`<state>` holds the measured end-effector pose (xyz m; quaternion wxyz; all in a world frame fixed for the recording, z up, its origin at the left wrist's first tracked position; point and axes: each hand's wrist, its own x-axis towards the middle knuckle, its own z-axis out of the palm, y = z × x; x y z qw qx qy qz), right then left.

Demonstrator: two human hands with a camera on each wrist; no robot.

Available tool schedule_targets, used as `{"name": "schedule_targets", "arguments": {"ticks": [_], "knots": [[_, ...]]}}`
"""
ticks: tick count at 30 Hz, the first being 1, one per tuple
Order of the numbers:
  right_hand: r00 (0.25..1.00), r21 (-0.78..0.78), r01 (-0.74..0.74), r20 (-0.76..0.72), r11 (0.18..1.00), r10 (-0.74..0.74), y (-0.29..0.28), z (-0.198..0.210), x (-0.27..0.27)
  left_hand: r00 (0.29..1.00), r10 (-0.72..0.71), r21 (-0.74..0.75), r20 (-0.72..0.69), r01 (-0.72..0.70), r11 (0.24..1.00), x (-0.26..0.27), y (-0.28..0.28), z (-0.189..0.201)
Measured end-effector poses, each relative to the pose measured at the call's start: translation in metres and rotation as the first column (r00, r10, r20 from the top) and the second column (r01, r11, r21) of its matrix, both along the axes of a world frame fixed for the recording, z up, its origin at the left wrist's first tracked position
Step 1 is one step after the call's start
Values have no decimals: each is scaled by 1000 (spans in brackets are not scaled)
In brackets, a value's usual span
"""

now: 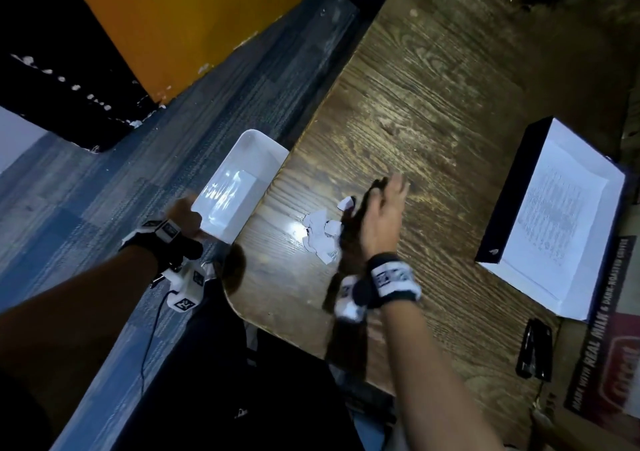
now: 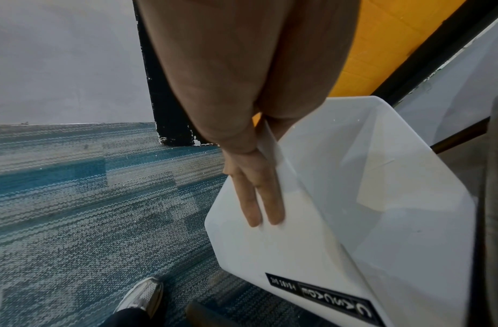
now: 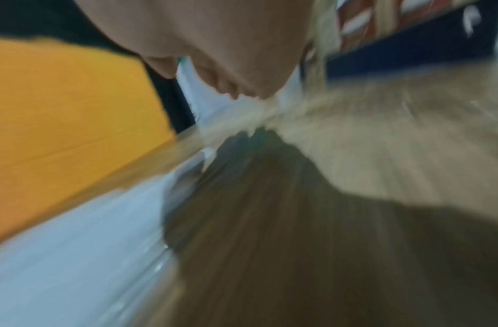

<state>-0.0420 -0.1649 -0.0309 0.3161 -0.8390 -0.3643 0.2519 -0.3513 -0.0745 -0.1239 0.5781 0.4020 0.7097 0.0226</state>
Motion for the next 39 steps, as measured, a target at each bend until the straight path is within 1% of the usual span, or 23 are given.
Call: {"name": "schedule_targets", "arguments": {"ticks": [2, 4, 7, 9, 11, 13, 17, 20, 22, 23, 24, 25, 27, 28, 29, 30, 31, 32, 33, 34, 36, 37, 39], "knots": [[997, -62, -8, 77, 998, 13, 30, 1, 61, 998, -47, 29, -49, 49, 998, -1, 1, -1], [988, -201, -72, 120, 977, 97, 53, -3, 105, 999, -41, 6, -21, 41, 999, -2, 1, -8], [957, -397, -148, 172, 906, 232, 67, -17, 133, 999, -22, 34, -47, 23, 999, -3, -1, -17], [925, -458, -182, 220, 870, 309, 66, -23, 127, 1000, 10, 27, -15, -10, 1000, 1, -2, -15], [904, -446, -236, 225, 864, 363, 56, -27, 108, 1000, -9, 32, -23, 10, 999, 4, -1, -14], [860, -407, -342, 227, 847, 457, 38, -28, 80, 997, -61, 51, -49, 64, 997, 3, 1, -16], [757, -393, -520, 199, 758, 622, -4, -26, 24, 996, -88, 54, -14, 89, 995, 2, 4, -15], [741, -354, -596, 102, 720, 664, -26, -19, -2, 987, -11, 4, 163, 11, 1000, 0, 6, -10], [743, -272, -642, 7, 717, 669, -35, -12, -9, 982, 21, -6, 189, -21, 1000, -1, 7, -7], [753, -231, -644, -23, 730, 657, -39, -9, -9, 985, 16, 7, 174, -18, 1000, -2, 7, -6], [781, -200, -614, -12, 764, 625, -42, -7, -6, 988, -7, 22, 154, 3, 1000, -4, 7, -9], [832, -187, -539, 31, 821, 553, -44, -8, 0, 983, 14, 20, 182, -18, 1000, -5, 7, -8], [941, -235, -290, 107, 928, 321, -45, -12, 7, 978, 3, 17, 211, -6, 1000, -9, 7, -10], [963, -299, -196, 120, 934, 240, -43, -14, 6, 978, -1, 20, 207, -3, 1000, -11, 7, -13], [966, -368, -167, 125, 915, 226, -41, -14, -2, 972, 12, 13, 235, -16, 1000, -13, 7, -14], [956, -410, -201, 116, 890, 269, -42, -13, -15, 964, 21, 3, 264, -22, 1000, -14, 7, -15], [937, -415, -272, 93, 868, 337, -44, -13, -27, 969, -15, 30, 247, 8, 1000, -16, 6, -16], [923, -384, -335, 49, 860, 382, -45, -12, -36, 973, -31, 50, 228, 20, 999, -16, 6, -16], [923, -327, -362, 2, 873, 384, -42, -7, -38, 980, -44, 59, 195, 33, 998, -15, 6, -17], [932, -257, -353, -11, 900, 362, -36, -4, -33, 987, -20, 21, 157, 17, 1000, -13, 6, -17], [953, -158, -281, 65, 947, 294, -8, -2, -4, 998, 30, -13, 61, -29, 999, -11, 5, -14], [953, -145, -267, 107, 953, 283, 10, -1, 14, 1000, 3, 8, 17, -3, 1000, -9, 3, -12], [938, -213, -287, 135, 934, 319, 47, -6, 50, 998, -66, 50, 1, 66, 997, -7, 3, -10]]}}
